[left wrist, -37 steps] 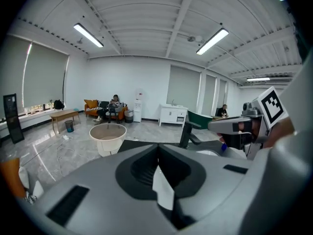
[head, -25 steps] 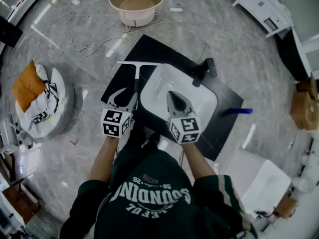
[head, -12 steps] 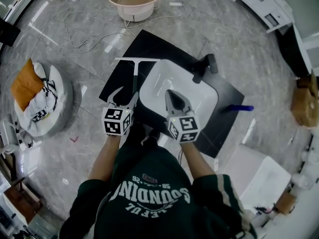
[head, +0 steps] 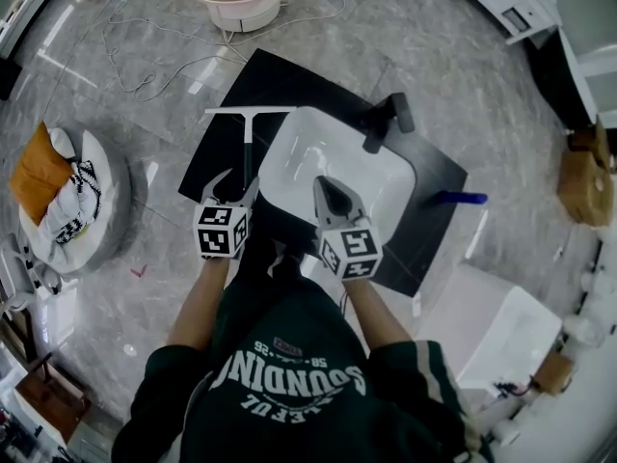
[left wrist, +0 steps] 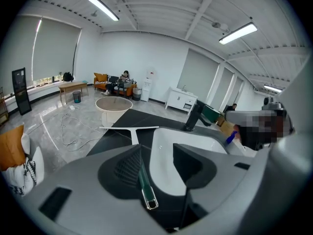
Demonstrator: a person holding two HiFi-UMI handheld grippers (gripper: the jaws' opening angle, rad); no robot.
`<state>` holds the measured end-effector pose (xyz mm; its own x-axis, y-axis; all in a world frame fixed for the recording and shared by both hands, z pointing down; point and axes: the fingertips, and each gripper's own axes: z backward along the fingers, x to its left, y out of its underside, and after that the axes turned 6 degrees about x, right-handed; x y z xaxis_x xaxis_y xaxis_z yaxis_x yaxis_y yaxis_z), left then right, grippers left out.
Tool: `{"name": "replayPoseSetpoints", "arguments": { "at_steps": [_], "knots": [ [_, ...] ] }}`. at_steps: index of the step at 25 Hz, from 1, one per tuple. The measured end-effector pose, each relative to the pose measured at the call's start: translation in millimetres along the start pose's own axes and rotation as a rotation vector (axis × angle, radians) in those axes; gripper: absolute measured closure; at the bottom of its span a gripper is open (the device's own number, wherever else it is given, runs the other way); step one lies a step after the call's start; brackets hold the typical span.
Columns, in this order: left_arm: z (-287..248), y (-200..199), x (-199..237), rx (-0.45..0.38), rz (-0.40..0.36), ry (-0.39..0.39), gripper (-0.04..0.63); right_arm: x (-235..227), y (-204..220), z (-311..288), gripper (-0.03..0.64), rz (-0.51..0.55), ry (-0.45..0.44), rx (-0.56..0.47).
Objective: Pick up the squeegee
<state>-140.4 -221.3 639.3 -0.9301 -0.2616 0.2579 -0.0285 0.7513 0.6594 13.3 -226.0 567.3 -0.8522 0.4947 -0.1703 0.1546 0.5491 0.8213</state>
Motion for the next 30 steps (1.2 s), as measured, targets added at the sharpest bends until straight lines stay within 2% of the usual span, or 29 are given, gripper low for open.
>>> {"name": "replayPoseSetpoints", "arguments": {
  "at_steps": [8, 16, 21, 30],
  "knots": [
    [-27.8, 10.9, 12.5, 0.075, 0.059, -0.007, 0.399, -14.5, 5.6, -1.8, 0.615, -0.028, 0.029, 0.026],
    [-53.8, 13.0, 25.0, 0.138, 0.084, -0.028, 0.399, -30.9, 14.5, -4.9, 0.615, -0.057, 0.058, 0.047],
    [-70.3, 9.5, 30.3, 0.17, 0.084, -0.03, 0.399, -40.1, 21.0, -3.8, 0.615, -0.079, 0.076, 0.059],
    [-98.8, 1.5, 48.2, 0.281, 0.077, -0.053, 0.399, -48.9, 26.6, -7.3, 0.615, -0.104, 0.09, 0.077]
  ]
}}
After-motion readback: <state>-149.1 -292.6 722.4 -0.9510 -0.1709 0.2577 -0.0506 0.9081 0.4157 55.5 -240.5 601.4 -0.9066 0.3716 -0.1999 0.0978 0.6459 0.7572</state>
